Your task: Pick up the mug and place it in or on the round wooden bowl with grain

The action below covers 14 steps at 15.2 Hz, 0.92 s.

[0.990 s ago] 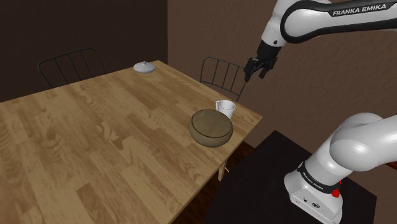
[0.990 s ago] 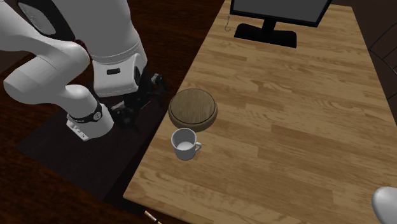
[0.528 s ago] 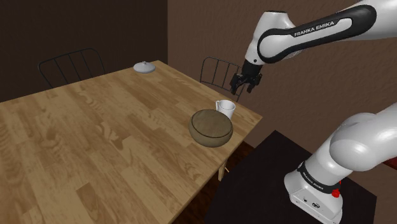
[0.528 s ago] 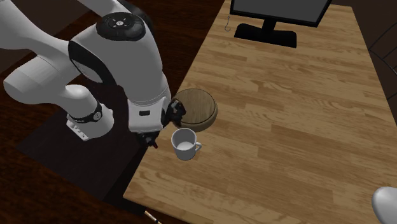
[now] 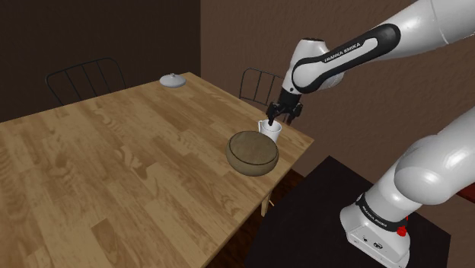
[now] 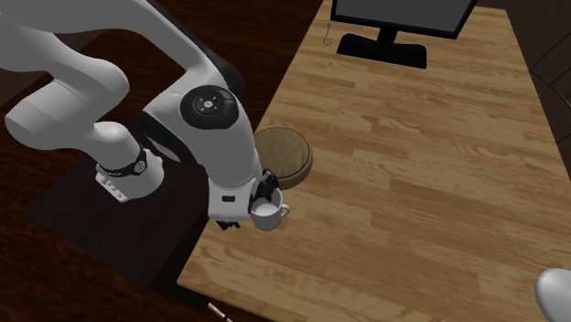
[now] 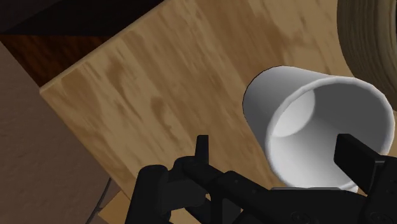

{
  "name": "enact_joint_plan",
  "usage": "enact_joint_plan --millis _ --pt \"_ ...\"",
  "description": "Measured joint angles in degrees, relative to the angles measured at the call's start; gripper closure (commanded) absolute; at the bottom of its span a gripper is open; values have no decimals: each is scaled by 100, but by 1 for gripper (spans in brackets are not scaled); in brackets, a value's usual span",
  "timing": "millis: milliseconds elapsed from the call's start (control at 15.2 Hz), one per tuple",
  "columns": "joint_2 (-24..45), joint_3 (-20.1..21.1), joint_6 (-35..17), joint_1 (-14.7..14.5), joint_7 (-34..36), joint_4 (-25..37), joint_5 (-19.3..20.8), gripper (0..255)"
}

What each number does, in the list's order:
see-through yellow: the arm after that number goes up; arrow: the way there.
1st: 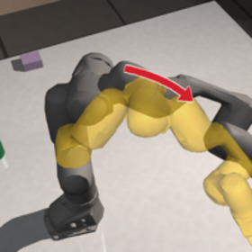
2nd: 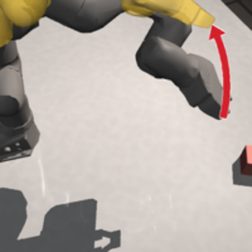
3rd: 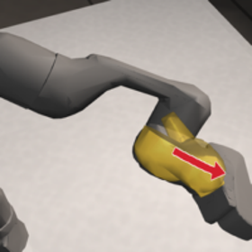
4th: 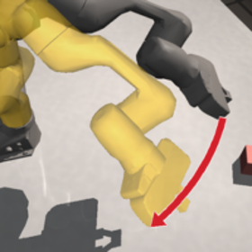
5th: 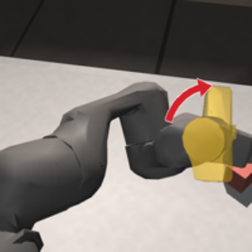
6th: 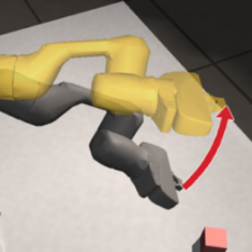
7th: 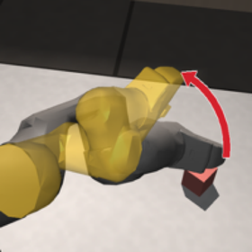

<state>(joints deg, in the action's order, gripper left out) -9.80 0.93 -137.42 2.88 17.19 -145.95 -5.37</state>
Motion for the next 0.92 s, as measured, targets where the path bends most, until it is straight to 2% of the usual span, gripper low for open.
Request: enact_joint_plan --millis 330,726,792,924 --pt "313 17 -433 -23 -15 -122 -48 0" --pt "361 14 -501 -22 -28 -139 -54 0" --pt "361 14 -501 -22 -28 -139 -54 255" --pt "361 14 -501 -22 -28 -139 -54 255"
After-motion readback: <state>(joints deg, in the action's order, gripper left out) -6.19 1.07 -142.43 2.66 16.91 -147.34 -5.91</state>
